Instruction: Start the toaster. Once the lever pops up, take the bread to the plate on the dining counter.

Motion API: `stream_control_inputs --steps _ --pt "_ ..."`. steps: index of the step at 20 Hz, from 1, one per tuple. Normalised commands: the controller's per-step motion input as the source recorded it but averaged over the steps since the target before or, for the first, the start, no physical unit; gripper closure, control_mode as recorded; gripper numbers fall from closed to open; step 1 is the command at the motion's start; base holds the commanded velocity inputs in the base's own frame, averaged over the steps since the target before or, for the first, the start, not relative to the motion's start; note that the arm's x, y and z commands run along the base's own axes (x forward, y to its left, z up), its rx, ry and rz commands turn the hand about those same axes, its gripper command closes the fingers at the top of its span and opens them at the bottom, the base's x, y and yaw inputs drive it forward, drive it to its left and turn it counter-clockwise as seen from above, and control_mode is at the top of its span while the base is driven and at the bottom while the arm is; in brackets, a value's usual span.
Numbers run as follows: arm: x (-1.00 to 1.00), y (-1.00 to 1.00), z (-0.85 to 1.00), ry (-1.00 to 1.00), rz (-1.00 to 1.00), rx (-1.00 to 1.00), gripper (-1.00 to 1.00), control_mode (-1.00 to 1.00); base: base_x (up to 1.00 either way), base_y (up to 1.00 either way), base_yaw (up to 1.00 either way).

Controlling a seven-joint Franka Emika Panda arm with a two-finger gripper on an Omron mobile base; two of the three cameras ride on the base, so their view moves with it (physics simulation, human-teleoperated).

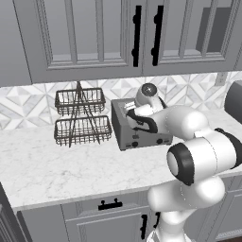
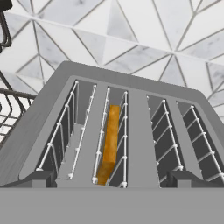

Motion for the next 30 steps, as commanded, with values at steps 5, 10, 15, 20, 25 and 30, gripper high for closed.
stream_control_inputs --steps 5,10,15,20,25,30 --pt "0.00 0.00 0.00 0.00 0.00 0.00 -1.00 -1.00 0.00 0.00 0.00" --pt "0.00 0.00 0.00 0.00 0.00 0.00 -1.00 -1.00 0.00 0.00 0.00" --pt "0.00 0.00 0.00 0.00 0.00 0.00 -1.00 -1.00 0.00 0.00 0.00" --pt "0.00 0.00 0.00 0.00 0.00 0.00 -1.00 -1.00 0.00 0.00 0.00" --pt "0.00 0.00 0.00 0.00 0.00 0.00 -1.00 -1.00 0.00 0.00 0.00" --pt "0.00 0.00 0.00 0.00 0.00 0.00 -1.00 -1.00 0.00 0.00 0.00"
